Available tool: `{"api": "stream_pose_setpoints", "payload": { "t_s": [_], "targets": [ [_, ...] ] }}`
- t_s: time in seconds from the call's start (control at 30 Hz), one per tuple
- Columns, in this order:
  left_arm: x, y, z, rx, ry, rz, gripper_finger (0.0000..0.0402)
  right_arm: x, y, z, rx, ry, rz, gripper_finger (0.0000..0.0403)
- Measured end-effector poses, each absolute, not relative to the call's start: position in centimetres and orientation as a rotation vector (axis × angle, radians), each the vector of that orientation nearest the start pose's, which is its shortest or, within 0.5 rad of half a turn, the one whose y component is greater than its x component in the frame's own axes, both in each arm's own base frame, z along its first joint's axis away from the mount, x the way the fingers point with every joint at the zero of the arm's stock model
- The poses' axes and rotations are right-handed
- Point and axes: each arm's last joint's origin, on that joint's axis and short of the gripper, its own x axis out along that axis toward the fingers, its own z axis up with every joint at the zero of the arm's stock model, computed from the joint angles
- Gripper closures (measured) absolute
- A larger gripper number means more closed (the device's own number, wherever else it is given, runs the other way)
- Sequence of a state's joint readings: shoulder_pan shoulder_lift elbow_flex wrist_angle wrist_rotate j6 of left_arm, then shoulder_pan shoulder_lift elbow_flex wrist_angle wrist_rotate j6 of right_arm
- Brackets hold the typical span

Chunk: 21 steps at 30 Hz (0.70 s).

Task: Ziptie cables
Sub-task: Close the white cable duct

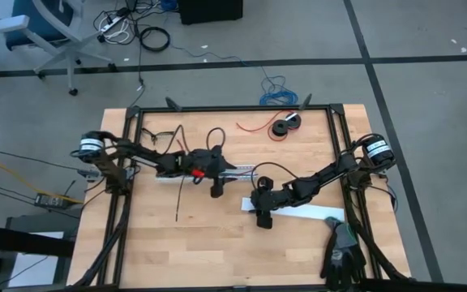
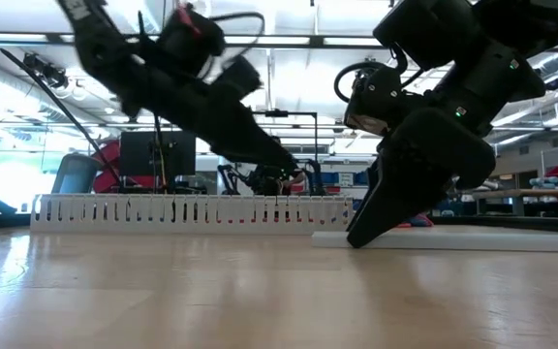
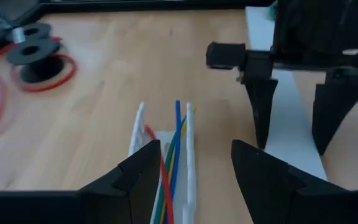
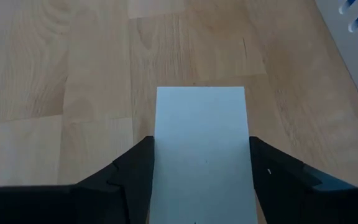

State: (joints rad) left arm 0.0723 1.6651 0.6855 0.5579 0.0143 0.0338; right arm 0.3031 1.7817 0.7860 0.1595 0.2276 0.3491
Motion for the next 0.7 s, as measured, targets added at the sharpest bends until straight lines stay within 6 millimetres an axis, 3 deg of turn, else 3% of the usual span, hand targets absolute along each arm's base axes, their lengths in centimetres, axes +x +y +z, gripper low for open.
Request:
{"api": "stream_pose_setpoints", "payload": {
  "t_s": [0.27, 0.7],
  "targets": [
    [34.8, 3.1, 16.0, 0.101, 0.401, -0.023, 0.0193, 31.1, 9.1, 11.8, 0.134, 0.807, -0.070, 0.0178],
    [35.8, 3.2, 17.2, 0.040, 0.336, 0.007, 0.0193, 31.0, 9.1, 11.8, 0.136, 0.810, -0.068, 0.0177]
  ]
}}
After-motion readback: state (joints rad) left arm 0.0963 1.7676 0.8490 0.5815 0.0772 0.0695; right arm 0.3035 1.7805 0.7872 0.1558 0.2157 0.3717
